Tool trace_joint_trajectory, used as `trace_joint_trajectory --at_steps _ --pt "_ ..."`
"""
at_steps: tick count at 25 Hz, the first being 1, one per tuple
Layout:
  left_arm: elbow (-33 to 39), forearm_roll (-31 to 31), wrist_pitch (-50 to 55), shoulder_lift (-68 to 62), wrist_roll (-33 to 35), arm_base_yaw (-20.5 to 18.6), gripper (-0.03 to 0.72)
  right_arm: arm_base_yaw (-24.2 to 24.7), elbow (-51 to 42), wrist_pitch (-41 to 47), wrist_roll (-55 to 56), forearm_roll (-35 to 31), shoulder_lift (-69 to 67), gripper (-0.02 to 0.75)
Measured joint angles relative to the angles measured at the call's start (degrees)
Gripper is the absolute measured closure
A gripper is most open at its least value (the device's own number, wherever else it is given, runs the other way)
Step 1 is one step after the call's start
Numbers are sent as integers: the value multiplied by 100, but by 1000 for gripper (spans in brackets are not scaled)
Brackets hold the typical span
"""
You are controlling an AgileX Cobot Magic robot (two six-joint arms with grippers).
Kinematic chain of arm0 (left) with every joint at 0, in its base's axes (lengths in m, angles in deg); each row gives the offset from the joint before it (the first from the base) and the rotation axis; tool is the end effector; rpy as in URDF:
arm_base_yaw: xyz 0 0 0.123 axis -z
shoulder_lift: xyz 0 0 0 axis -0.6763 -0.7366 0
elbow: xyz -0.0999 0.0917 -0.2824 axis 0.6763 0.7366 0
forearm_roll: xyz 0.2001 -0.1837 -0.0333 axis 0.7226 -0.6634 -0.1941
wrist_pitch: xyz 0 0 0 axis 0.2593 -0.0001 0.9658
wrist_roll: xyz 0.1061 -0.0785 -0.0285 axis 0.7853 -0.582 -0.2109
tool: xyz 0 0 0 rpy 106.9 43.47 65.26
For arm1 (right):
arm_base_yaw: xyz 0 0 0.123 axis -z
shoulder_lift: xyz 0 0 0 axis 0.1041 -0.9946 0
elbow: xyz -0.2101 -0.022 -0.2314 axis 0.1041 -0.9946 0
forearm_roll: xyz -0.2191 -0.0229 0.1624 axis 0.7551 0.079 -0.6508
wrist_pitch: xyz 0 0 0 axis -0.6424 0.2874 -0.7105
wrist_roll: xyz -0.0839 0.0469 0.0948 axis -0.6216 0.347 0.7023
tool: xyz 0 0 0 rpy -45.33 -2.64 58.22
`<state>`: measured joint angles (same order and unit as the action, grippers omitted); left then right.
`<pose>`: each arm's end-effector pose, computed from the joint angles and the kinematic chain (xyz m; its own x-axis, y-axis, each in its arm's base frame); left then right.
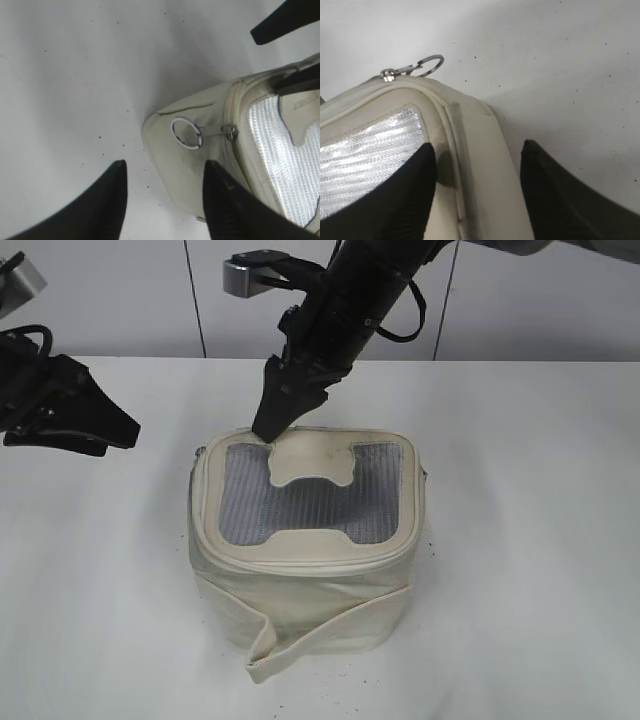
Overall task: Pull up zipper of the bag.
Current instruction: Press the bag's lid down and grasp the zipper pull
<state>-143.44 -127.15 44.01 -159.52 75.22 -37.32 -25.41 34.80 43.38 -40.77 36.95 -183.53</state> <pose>0.3166 -0.1053 0.2256 -0.8846 0.1468 -0.4426 0.3724 0.7936 -0.4811 0.4149 0.3324 0.2035 -0.3484 -0.8002 -0.4882 -0.9344 0.2557 0.2479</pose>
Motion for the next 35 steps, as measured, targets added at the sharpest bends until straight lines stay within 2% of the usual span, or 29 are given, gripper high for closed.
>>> trace_joint_trajectory --at_steps 5,12,15,19,23,31,33,35 --pt "0 0 110 0 82 47 307 -16 0 0 0 0 0 311" --pt "0 30 56 0 273 407 297 -124 -95 0 7 40 0 316" --pt "0 44 -15 0 278 407 295 -124 -111 7 44 67 0 394" --pt "0 48 -48 -85 290 414 287 -124 -111 37 55 67 0 559" --pt "0 55 -54 -212 354 451 265 -124 -111 84 55 51 -18 687" --pt "0 59 -242 -211 862 462 218 -124 -111 97 86 51 -18 698" --pt "0 59 -304 -211 1157 462 214 -124 -111 97 91 51 -18 699" --pt "0 59 -379 -211 1794 493 212 -124 -111 97 91 51 -18 699"
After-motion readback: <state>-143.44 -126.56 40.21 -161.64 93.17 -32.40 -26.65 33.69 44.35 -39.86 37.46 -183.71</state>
